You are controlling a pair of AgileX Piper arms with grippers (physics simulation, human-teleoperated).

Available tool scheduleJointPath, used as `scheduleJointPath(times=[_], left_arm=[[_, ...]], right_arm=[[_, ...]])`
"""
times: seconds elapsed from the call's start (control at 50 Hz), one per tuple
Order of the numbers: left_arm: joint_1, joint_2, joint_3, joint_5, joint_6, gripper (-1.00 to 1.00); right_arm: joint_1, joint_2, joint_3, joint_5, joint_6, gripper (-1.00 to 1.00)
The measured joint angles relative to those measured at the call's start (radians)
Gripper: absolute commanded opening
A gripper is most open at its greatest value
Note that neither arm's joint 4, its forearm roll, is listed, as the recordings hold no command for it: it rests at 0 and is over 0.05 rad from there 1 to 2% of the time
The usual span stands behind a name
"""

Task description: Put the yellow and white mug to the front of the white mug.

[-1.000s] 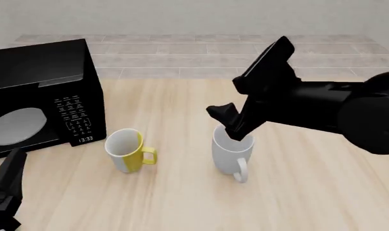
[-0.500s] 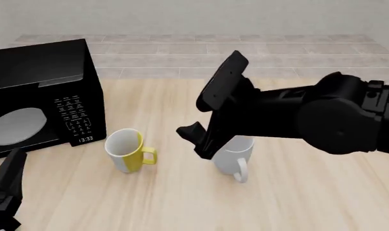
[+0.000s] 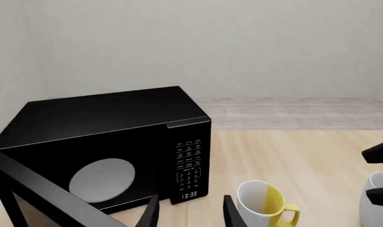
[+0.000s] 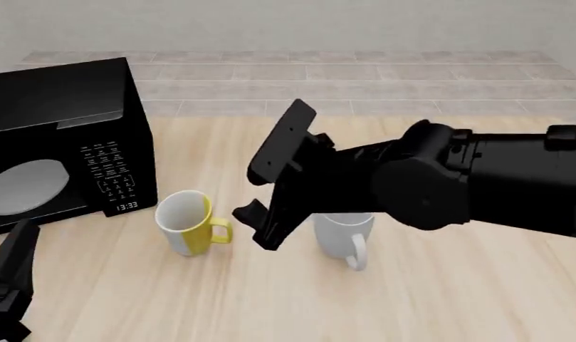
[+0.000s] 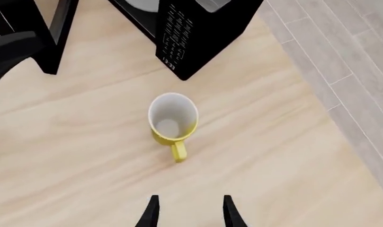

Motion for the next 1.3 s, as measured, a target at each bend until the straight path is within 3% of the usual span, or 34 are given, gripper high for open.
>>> scheduleJointPath(times=[0.34,0.88,1.3], left_arm=[[0.000,0.000,0.000,0.000,0.000,1.00],[0.000,0.000,0.000,0.000,0.000,1.00],[0.000,0.000,0.000,0.000,0.000,1.00]], right_arm=[[-0.025,0.157,-0.078,-0.046,0.013,1.00],[0.010,0.343,-0.117,-0.143,0.070,1.00],[-0.025,0.477,-0.165,-0.194,0.066,1.00]])
